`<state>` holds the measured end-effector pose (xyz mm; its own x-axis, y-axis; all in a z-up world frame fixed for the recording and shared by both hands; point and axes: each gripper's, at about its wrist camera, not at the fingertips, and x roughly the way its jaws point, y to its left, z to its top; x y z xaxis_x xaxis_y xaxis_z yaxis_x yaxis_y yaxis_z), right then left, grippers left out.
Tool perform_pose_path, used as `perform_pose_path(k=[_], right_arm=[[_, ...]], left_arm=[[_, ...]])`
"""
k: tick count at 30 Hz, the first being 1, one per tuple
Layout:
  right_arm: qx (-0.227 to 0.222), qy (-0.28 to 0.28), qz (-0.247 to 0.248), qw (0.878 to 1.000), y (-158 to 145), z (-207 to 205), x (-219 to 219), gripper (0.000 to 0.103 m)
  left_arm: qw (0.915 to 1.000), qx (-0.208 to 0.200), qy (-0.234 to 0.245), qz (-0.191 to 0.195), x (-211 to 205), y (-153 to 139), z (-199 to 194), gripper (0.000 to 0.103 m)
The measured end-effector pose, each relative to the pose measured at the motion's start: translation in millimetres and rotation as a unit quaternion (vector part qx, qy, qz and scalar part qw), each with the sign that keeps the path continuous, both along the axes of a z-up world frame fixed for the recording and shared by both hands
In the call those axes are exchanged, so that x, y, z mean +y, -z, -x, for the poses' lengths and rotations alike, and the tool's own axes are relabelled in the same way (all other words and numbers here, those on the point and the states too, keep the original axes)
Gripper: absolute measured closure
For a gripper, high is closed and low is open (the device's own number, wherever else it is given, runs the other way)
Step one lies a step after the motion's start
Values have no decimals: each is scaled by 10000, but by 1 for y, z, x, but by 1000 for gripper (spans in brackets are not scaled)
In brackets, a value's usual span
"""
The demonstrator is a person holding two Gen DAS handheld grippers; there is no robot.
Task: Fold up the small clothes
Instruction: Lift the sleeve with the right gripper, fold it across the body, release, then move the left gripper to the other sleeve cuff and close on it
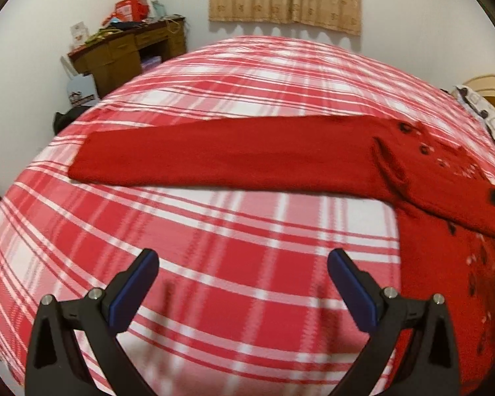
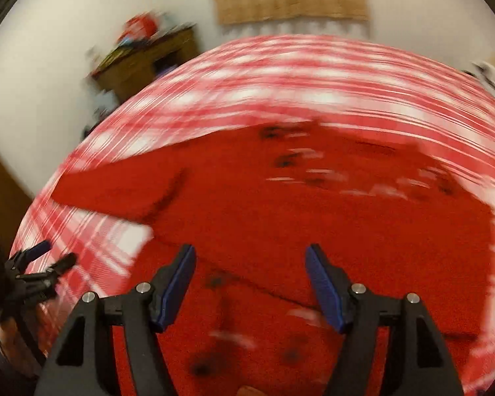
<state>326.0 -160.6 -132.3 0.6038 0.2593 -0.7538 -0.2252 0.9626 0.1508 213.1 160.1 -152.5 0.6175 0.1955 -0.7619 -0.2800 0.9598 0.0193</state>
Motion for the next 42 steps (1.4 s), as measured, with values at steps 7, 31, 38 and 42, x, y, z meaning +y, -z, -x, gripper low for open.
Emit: perform_pose_path(k=[7, 31, 38, 42], right_arm=[[536, 1681, 33, 9843, 25, 1, -119, 27], [-133, 641, 820, 9945, 53, -7, -2, 23], [-138, 566, 741, 9955, 56, -1, -8, 16], [-162, 562, 775, 9953, 56, 0, -8, 15]], left_arm=[[9992, 38, -223, -326, 16, -2, -9, 0], [9832, 136, -1817, 104, 166, -11, -20, 0], [9761, 62, -2070, 662, 198, -8, -33, 0], [9704, 133, -2019, 1321, 207, -3, -34, 0]])
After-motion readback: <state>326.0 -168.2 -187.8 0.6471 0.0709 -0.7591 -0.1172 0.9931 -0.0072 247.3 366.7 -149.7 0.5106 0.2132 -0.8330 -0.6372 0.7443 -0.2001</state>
